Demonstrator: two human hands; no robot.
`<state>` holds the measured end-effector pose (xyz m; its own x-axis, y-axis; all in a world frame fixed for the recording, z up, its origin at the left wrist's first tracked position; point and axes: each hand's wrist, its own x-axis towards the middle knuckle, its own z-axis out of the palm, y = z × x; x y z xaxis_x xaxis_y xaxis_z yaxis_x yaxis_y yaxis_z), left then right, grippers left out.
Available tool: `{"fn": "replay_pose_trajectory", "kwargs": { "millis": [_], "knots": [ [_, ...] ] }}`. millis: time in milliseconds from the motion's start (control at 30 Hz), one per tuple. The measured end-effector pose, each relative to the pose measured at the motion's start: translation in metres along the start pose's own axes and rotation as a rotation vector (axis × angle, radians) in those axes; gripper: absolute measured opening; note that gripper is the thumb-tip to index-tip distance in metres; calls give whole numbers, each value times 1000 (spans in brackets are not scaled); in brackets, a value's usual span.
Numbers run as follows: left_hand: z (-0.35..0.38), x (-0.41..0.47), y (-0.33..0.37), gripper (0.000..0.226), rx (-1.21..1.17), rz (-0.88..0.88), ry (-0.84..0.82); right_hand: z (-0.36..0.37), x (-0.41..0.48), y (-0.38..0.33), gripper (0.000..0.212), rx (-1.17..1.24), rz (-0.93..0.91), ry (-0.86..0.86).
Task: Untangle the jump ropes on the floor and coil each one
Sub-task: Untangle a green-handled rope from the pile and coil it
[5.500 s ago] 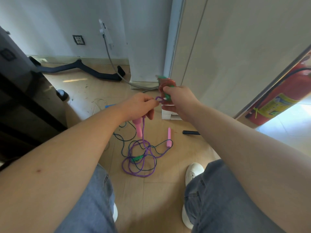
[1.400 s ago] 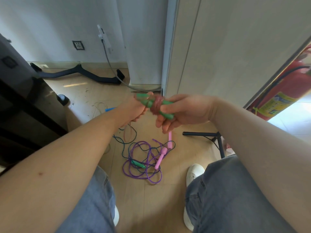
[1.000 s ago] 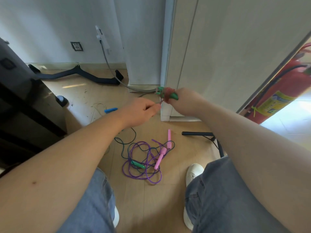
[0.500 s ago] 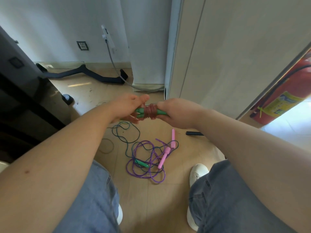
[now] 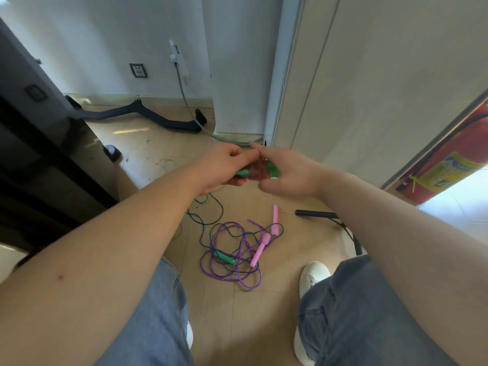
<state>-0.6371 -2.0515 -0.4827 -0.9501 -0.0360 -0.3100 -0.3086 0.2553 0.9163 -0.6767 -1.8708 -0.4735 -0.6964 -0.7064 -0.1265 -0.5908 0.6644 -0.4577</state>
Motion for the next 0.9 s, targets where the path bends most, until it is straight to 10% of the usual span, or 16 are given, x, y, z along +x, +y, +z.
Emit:
{"fn": "replay_pose_trajectory", "kwargs": {
  "millis": [233,900],
  "knots": [
    [-2,-10,7,35,185,50,-102,-10,-9,-4,30,269,42,-117],
    [2,4,7,21,-489,-194,102,2,-5,-17,50,559,22,284]
  ]
}}
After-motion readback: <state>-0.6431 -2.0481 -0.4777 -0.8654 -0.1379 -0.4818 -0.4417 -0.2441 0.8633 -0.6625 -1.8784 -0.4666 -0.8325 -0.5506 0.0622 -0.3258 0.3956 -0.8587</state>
